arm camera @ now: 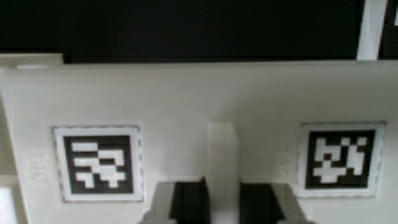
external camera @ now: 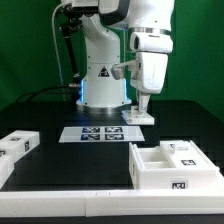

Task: Assemble cabinet

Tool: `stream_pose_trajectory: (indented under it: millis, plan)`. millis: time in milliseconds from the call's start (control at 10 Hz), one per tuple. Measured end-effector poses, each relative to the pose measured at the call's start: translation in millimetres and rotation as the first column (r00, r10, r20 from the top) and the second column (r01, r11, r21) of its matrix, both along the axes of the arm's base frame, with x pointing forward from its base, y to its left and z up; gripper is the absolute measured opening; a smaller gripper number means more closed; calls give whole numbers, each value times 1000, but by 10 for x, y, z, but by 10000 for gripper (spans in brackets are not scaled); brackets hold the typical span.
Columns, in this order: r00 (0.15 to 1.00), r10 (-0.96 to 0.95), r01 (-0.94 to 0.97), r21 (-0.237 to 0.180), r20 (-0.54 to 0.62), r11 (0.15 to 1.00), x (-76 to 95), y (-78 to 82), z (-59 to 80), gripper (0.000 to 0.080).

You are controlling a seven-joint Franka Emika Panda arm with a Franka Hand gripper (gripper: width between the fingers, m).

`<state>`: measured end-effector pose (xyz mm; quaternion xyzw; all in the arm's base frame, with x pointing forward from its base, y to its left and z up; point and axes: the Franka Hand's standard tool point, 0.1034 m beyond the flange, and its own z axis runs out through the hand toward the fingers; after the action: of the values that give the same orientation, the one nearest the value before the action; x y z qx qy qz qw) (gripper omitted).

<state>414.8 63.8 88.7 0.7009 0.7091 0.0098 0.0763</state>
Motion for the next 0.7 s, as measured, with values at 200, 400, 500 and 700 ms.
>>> stream_pose_trajectory:
  millis: [200, 400, 500, 700]
  plan:
    - [999, 35, -35, -7, -27, 999, -26, -8, -85, 73]
    - [998, 40, -40, -2, -44, 999, 22, 9, -195, 73]
    - [998, 47, -47, -1, -48, 999, 28, 4, -222, 73]
    - [997, 47, -47, 0, -54, 999, 62, -3, -266, 73]
